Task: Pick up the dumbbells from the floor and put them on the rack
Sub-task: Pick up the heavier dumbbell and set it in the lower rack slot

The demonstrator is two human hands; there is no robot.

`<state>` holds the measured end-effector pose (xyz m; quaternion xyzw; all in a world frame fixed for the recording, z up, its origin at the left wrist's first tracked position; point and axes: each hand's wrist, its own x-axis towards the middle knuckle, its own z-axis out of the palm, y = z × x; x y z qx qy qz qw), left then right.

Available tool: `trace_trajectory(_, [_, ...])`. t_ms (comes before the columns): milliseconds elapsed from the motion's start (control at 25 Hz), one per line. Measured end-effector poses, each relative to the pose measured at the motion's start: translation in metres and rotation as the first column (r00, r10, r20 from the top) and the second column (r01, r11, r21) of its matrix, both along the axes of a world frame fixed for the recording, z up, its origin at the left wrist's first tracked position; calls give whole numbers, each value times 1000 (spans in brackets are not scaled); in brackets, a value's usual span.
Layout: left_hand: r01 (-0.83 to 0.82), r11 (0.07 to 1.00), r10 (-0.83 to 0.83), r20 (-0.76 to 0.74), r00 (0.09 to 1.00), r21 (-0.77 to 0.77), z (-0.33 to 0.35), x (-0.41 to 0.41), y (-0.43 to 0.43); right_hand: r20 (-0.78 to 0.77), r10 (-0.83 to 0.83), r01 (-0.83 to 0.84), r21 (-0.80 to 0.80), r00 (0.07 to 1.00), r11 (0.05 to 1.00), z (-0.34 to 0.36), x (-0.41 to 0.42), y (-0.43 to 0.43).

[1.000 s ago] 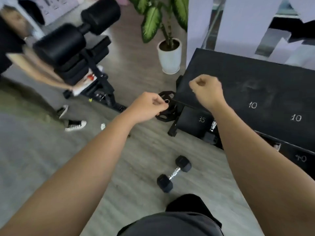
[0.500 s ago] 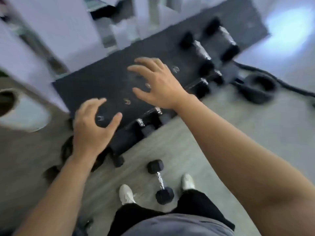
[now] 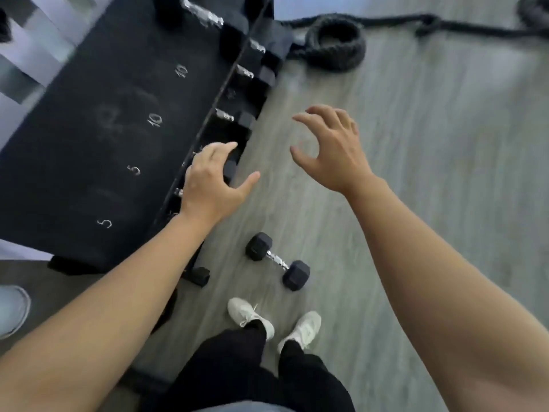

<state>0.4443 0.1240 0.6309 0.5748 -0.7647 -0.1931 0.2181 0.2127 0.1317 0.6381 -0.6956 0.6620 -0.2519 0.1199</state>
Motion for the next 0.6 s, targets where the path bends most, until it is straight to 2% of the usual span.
trace_trajectory(120, [36, 998, -39, 48, 998, 58, -77, -27, 7, 62, -116, 110, 93, 991, 990, -93, -13, 34])
trace_trajectory(240, [2, 987, -10, 44, 999, 164, -185, -33, 13, 182, -287, 243, 232, 941, 942, -214, -2, 63])
trace_trajectory(400, [-88, 955, 78, 47, 996, 282, -335, -21, 0, 275, -562, 429, 418, 780, 801, -373, 26, 85])
trace_trajectory(600, [-198, 910, 170, 107, 980, 365, -565, 5, -4, 282, -811, 587, 575, 512, 570, -591, 69, 107])
